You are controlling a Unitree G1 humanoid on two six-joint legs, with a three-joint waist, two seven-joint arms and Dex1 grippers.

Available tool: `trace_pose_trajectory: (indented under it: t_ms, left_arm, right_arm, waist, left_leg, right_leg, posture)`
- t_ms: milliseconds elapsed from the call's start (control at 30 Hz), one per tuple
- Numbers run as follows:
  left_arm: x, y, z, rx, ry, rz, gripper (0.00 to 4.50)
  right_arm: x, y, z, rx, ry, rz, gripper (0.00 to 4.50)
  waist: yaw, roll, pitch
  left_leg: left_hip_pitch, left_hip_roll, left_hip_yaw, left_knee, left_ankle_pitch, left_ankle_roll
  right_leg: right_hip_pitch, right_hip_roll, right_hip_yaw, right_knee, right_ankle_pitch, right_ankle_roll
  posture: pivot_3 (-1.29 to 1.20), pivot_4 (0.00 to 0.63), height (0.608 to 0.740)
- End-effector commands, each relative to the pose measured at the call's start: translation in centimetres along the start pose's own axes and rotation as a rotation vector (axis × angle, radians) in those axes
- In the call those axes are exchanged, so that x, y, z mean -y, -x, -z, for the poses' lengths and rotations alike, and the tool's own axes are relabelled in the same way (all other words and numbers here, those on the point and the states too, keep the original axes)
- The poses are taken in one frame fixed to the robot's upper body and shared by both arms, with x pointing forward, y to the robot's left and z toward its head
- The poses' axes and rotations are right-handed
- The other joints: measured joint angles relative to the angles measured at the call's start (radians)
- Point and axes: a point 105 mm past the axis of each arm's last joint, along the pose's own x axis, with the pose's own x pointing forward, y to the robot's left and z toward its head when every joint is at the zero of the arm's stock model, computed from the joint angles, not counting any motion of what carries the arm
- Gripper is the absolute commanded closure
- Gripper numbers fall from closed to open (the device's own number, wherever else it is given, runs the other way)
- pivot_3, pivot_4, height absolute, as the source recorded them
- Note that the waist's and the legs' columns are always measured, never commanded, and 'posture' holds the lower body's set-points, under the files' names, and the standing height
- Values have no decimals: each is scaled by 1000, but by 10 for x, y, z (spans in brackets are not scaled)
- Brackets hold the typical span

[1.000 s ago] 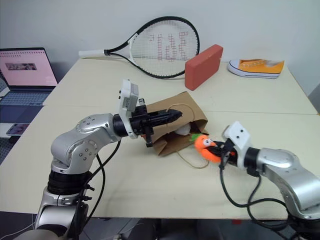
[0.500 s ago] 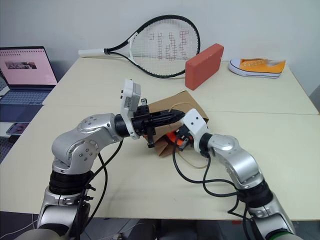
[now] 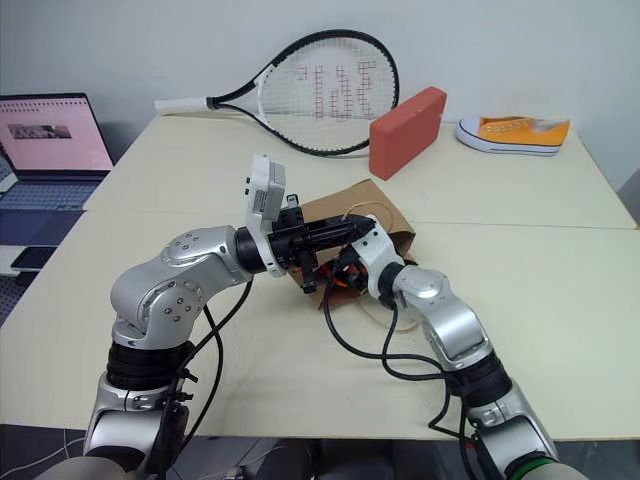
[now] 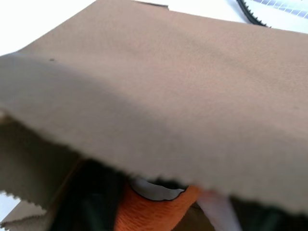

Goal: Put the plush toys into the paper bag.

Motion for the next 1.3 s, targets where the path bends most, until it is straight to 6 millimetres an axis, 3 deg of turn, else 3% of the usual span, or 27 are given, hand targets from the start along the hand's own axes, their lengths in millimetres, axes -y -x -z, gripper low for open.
trace_pose_trajectory:
  t_ms: [33,467,733,1067,1167,1300]
  left_arm:
    - [1,-2,-10,25,-31,3,4500]
    - [-10,-1,-8,22,-43,-56,4500]
    - [-12,0,-6,14,-55,-70,4500]
    - [-14,0,-6,10,-56,-73,4500]
    - [-15,0,-7,11,-57,-74,4500]
    - [-17,1,-11,25,-48,-78,4500]
  right_arm:
    - [-2,3,-11,58,37,5,133]
    - [-4,17,-13,93,49,-28,10]
    - [-2,54,-18,61,37,-140,10]
    - [-5,114,-12,-24,83,-316,10]
    - [4,127,-3,-65,80,-288,10]
    - [35,128,15,-82,101,-99,10]
  waist:
    - [0,0,0]
    - [-2,0,0]
    - [1,0,0]
    - [4,0,0]
    - [4,0,0]
    - [2,0,0]
  left_leg:
    - [0,0,0,0,0,0]
    - [0,0,0,0,0,0]
    - [0,0,0,0,0,0]
    - [0,0,0,0,0,0]
    - [-1,0,0,0,0,0]
    - [0,0,1,1,0,0]
  right_leg:
    - [0,0,0,0,0,0]
    - [0,0,0,0,0,0]
    - [0,0,0,0,0,0]
    - [0,0,0,-1,0,0]
    - [1,0,0,-1,0,0]
    - [1,0,1,-1,-2,-4]
  posture:
    - [0,150,740]
    - [0,150,740]
    - [0,150,740]
    - [0,150,740]
    - [0,150,740]
    - [0,150,740]
